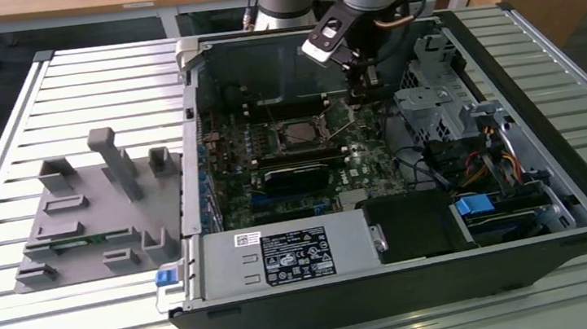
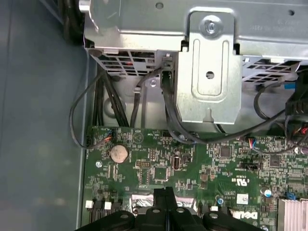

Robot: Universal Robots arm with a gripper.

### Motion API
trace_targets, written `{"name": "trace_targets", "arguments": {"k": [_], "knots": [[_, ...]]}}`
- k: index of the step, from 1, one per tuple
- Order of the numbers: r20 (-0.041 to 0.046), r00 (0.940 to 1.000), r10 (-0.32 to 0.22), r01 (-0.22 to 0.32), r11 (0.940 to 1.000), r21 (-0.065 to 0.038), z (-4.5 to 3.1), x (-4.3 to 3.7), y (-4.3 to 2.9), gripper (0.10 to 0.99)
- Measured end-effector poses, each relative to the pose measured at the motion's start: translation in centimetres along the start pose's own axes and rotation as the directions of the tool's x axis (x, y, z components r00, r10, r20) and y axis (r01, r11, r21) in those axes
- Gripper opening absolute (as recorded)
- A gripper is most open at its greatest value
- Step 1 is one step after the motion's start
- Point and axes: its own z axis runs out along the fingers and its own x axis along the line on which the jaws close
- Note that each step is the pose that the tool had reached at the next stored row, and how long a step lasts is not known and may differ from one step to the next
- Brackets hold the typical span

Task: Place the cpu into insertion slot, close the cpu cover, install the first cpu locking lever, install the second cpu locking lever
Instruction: 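Close the cpu cover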

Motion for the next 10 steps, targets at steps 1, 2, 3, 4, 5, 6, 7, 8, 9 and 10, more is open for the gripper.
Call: {"name": "trace_targets", "arguments": {"k": [1,2,3,4,5,6,7,8,9,10], "knots": [[-0.0001,1.0000,0.000,0.000,1.0000,0.000,0.03,0.03,0.11,0.106],[-0.0002,1.0000,0.000,0.000,1.0000,0.000,0.07,0.06,0.21,0.106],[-0.0002,1.0000,0.000,0.000,1.0000,0.000,0.10,0.09,0.28,0.106],[-0.0002,1.0000,0.000,0.000,1.0000,0.000,0.14,0.14,0.37,0.106],[0.0001,1.0000,0.000,0.000,1.0000,0.000,0.18,0.18,0.42,0.106],[0.0003,1.0000,0.000,0.000,1.0000,0.000,0.21,0.23,0.45,0.106],[0.0004,1.0000,0.000,0.000,1.0000,0.000,0.24,0.27,0.48,0.106],[0.0003,1.0000,0.000,0.000,1.0000,0.000,0.28,0.32,0.51,0.106],[0.0002,1.0000,0.000,0.000,1.0000,0.000,0.32,0.35,0.55,0.106],[0.0004,1.0000,0.000,0.000,1.0000,0.000,0.35,0.39,0.58,0.106]]}}
